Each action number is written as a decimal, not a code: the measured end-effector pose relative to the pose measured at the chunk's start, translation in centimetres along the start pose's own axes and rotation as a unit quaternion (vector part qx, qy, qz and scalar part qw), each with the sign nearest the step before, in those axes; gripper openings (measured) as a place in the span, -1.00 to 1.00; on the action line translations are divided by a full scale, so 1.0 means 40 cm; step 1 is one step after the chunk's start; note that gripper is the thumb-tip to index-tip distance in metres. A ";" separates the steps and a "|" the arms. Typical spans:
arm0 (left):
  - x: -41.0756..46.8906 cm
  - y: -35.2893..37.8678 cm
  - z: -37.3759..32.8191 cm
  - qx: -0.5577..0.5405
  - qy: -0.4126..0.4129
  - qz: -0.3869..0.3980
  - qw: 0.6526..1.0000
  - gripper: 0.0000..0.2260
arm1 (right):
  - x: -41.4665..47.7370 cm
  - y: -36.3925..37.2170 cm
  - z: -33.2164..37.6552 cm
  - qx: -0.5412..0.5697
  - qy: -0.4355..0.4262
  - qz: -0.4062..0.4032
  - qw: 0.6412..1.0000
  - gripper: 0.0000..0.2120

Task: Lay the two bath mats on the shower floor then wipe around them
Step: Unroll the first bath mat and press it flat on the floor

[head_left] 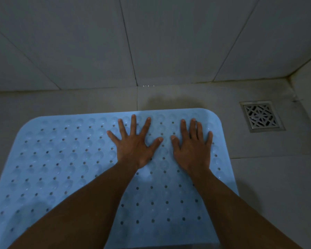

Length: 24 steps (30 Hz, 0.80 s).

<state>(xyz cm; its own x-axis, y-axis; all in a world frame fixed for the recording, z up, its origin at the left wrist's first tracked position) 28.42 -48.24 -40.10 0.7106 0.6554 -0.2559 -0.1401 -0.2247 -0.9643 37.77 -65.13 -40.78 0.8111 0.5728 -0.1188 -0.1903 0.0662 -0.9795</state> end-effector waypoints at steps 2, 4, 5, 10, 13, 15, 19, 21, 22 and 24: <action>-0.001 0.000 -0.001 0.006 0.001 0.004 1.000 -0.28 | 0.002 0.005 0.000 -0.002 0.004 0.005 1.000 -0.34; 0.000 -0.001 0.001 0.009 -0.002 0.009 1.000 -0.28 | 0.005 0.007 0.003 0.004 0.012 0.007 1.000 -0.35; 0.001 0.000 0.000 0.010 -0.002 0.013 1.000 -0.28 | 0.005 0.007 0.003 0.009 0.016 0.008 1.000 -0.35; 0.003 -0.002 -0.002 0.011 0.001 0.013 1.000 -0.28 | 0.002 0.004 0.010 -0.003 0.012 0.004 1.000 -0.36; 0.005 -0.001 0.001 0.006 0.002 0.016 1.000 -0.27 | 0.002 0.008 0.009 -0.005 0.013 0.004 1.000 -0.36; 0.005 0.005 0.005 -0.003 0.001 0.028 1.000 -0.26 | 0.007 0.010 0.004 -0.001 0.010 0.016 1.000 -0.38; 0.008 -0.024 0.014 -0.037 0.021 0.098 0.994 -0.29 | 0.004 0.001 0.008 0.003 0.038 0.048 0.998 -0.34; -0.004 -0.052 0.056 -0.092 0.035 0.104 0.990 -0.35 | -0.033 -0.002 0.042 0.012 0.067 0.061 0.996 -0.33; -0.020 -0.063 0.092 -0.116 0.041 0.090 0.988 -0.38 | -0.062 -0.002 0.070 0.017 0.071 0.058 0.996 -0.32; -0.073 -0.064 0.184 -0.120 0.052 0.029 0.991 -0.41 | -0.133 0.000 0.148 0.029 0.053 0.027 0.998 -0.31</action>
<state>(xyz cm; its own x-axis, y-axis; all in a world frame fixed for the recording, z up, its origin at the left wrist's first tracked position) 21.62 -44.29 -37.39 0.7753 0.5609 -0.2902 -0.0244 -0.4326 -0.9013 30.17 -63.33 -39.18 0.8516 0.4882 -0.1909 -0.2649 0.0866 -0.9604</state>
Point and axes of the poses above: each hand's wrist, its own x-axis towards the middle knuckle, its own y-axis out of the palm, z = x × y, the point moved 4 cm from there along x, towards the middle knuckle, and after that the axes turned 7 degrees about -y, right-handed, at the moved point
